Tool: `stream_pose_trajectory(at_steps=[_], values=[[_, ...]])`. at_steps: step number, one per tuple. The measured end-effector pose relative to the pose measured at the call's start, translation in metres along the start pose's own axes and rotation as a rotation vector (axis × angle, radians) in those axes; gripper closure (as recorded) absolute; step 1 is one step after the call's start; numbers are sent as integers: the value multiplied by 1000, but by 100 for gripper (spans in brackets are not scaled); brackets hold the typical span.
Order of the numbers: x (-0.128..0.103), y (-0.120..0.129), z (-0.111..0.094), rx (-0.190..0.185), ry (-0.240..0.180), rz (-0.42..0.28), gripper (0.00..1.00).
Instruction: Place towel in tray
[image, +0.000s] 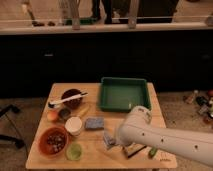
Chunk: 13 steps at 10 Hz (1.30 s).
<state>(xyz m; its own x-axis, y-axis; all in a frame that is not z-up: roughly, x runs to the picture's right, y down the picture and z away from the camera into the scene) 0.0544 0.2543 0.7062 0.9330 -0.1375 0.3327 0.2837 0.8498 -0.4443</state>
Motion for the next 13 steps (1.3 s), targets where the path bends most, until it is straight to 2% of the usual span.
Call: stream_pose_trajectory(at_steps=[2, 3, 4, 6, 9, 13], values=[[0, -2, 1, 16, 1, 5, 89], [5, -4, -3, 23, 5, 5, 92], [12, -9, -17, 33, 7, 9, 98], [18, -12, -29, 41, 7, 13, 98], [23, -20, -31, 65, 18, 10, 98], [35, -27, -49, 92, 22, 23, 98]])
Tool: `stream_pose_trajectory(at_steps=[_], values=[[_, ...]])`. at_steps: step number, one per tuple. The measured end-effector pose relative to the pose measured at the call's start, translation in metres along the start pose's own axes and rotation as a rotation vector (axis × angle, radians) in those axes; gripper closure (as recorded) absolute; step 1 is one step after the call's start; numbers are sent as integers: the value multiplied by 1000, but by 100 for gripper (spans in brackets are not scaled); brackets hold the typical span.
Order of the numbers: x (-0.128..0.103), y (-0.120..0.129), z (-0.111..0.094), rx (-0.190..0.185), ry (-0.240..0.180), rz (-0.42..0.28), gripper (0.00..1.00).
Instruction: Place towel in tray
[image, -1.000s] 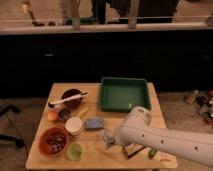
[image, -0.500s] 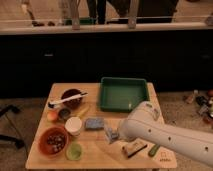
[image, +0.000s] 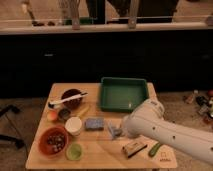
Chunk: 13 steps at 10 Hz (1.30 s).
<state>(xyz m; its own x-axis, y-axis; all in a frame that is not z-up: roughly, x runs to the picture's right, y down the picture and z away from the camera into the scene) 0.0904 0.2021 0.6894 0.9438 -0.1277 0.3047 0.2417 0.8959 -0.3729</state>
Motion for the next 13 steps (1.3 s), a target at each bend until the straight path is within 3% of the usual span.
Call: stream_pose_trajectory(at_steps=[3, 6, 13], values=[[6, -5, -4, 21, 4, 6, 98], [21, -4, -24, 50, 14, 25, 98], [37, -17, -47, 102, 28, 50, 98]])
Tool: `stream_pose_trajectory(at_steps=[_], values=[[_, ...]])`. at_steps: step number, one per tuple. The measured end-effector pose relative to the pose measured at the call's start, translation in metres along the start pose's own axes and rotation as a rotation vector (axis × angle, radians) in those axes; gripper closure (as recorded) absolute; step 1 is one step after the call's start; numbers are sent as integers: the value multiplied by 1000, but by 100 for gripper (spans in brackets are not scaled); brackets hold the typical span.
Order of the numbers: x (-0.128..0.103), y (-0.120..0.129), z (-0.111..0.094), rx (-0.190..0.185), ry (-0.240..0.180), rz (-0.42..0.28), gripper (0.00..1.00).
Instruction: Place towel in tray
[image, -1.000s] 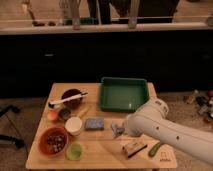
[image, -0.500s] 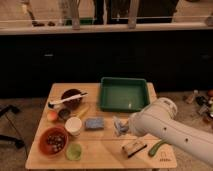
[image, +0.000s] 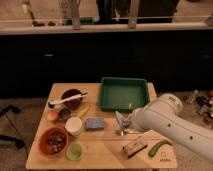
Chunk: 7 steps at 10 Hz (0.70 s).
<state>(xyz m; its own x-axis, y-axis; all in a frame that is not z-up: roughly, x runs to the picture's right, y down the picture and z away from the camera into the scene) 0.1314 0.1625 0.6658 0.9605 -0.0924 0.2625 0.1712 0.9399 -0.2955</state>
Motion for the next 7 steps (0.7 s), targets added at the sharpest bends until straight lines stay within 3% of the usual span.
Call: stream_pose_trajectory(at_steps=[7], values=[[15, -15, -14, 49, 13, 11, 98]])
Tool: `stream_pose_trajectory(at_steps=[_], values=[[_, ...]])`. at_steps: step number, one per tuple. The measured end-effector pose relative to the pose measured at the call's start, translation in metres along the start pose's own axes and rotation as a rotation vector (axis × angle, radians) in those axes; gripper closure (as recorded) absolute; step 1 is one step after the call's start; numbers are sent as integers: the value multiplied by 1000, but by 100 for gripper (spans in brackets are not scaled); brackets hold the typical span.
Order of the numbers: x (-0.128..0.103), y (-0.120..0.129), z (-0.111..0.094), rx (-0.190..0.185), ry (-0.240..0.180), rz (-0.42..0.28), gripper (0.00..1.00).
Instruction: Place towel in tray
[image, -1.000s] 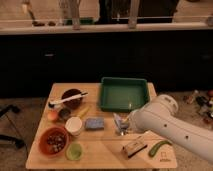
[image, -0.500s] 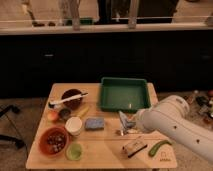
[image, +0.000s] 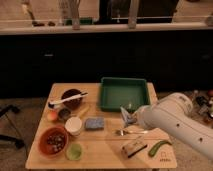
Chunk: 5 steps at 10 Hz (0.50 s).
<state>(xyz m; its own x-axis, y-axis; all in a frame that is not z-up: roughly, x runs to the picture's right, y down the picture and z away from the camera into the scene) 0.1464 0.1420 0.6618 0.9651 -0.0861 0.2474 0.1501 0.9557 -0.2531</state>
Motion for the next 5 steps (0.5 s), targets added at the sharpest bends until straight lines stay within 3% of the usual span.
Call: stream_pose_trajectory(at_steps=[3, 5], values=[[0, -7, -2, 10, 3, -4, 98], [12, -4, -9, 26, 10, 18, 98]])
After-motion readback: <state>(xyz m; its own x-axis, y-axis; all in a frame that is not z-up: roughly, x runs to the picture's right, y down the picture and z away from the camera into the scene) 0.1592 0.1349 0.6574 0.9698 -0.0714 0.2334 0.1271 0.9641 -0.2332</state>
